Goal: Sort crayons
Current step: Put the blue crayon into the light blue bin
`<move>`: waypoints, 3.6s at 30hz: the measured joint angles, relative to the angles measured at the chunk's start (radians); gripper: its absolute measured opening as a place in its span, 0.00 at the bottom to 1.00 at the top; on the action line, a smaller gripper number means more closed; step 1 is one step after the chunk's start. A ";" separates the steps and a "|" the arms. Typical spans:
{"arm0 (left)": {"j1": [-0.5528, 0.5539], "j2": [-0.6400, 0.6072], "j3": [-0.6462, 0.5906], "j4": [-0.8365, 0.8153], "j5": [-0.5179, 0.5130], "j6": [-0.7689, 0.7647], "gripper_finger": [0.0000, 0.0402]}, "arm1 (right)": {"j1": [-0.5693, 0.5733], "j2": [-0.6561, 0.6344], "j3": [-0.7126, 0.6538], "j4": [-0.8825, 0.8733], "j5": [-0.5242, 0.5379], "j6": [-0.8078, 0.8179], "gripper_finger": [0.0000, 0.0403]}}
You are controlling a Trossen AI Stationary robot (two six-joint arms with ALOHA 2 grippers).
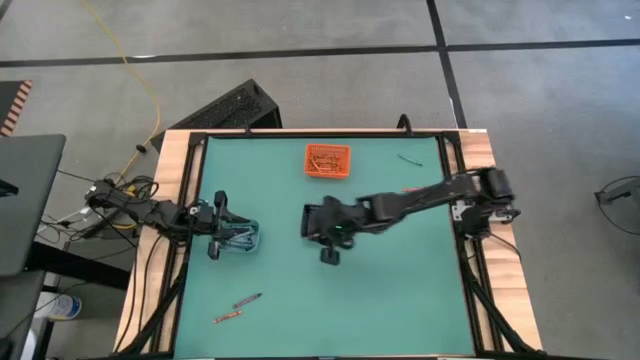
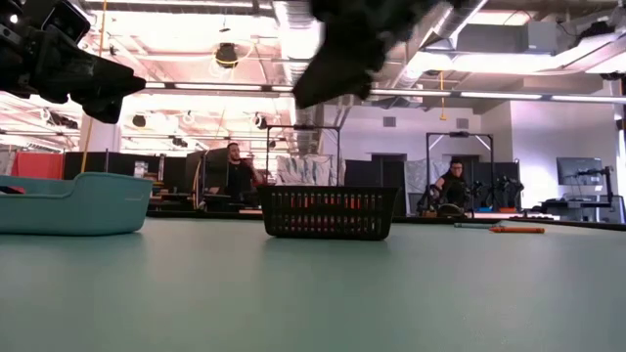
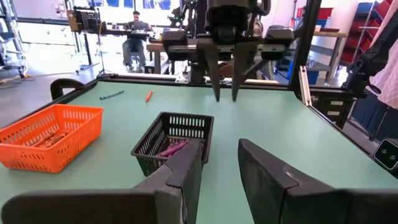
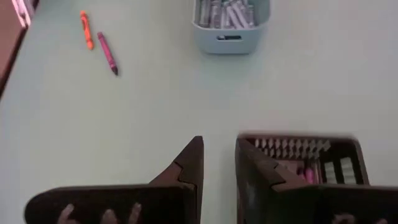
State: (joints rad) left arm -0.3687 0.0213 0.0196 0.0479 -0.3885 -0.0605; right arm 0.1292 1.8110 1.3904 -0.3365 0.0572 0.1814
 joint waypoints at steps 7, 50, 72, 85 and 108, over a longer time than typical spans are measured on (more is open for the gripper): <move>0.000 0.000 0.000 0.000 0.000 0.000 0.24 | 0.066 -0.255 -0.411 0.379 0.129 0.137 0.21; 0.000 0.000 0.000 0.000 0.000 0.000 0.24 | -0.747 -0.483 -0.622 -0.127 0.134 0.081 0.21; 0.000 0.000 0.000 0.000 0.000 0.000 0.24 | -1.054 -0.124 -0.308 -0.445 0.099 -0.343 0.21; 0.000 0.000 0.000 0.000 0.000 0.000 0.24 | -1.076 0.000 -0.291 -0.463 0.098 -0.477 0.21; 0.000 0.000 0.000 0.000 0.000 0.000 0.24 | -1.081 0.035 -0.283 -0.445 0.006 -0.500 0.02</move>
State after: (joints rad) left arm -0.3687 0.0212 0.0193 0.0483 -0.3889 -0.0605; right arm -0.9521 1.8460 1.1077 -0.7814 0.0628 -0.3190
